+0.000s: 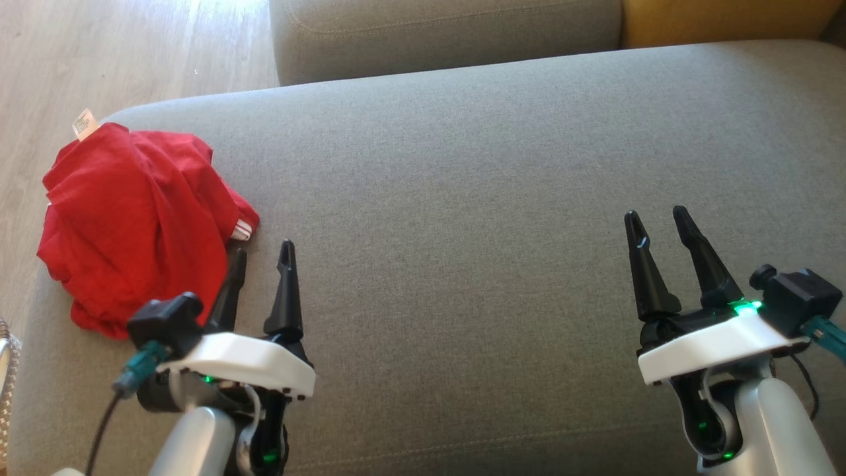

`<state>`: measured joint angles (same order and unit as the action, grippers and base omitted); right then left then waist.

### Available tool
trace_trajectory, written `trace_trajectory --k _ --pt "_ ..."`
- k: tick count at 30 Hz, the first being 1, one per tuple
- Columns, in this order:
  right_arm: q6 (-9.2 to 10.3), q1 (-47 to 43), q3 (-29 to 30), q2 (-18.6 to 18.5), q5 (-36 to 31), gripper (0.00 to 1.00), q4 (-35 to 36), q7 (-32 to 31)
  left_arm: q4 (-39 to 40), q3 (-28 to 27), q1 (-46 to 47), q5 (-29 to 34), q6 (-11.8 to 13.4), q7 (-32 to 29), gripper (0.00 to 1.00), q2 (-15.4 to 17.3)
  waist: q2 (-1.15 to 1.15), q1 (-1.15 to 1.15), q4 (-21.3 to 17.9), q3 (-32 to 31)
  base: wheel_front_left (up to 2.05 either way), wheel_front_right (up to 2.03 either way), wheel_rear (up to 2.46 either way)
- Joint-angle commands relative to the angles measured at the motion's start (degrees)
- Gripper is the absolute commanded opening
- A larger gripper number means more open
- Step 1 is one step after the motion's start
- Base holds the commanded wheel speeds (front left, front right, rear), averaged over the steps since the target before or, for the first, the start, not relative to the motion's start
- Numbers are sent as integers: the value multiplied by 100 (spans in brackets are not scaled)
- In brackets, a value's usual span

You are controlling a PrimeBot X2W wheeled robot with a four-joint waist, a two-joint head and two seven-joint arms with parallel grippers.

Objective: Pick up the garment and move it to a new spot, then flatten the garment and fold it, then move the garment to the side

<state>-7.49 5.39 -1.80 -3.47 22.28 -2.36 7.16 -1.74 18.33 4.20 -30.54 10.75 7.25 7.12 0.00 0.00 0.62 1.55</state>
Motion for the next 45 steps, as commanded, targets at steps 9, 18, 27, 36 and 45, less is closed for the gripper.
trace_trajectory --k 9,18,27,36,45 --pt "0 165 -17 50 -856 100 156 213 35 322 474 744 373 213 100 258 0 0 -3 3 0 0 0" --pt "0 201 -48 58 -1462 100 192 366 264 642 565 1282 777 364 100 366 0 0 -20 40 0 0 0" --pt "0 193 -94 58 -1558 100 336 536 233 555 473 1378 668 532 100 127 0 0 29 64 0 0 0" --pt "0 123 -156 59 -977 100 89 689 -162 40 228 1406 -56 682 100 -238 0 0 59 23 0 0 0" --pt "0 147 -246 59 -778 100 -364 758 -625 -196 134 1582 -578 775 100 -394 0 0 65 -26 0 0 0"
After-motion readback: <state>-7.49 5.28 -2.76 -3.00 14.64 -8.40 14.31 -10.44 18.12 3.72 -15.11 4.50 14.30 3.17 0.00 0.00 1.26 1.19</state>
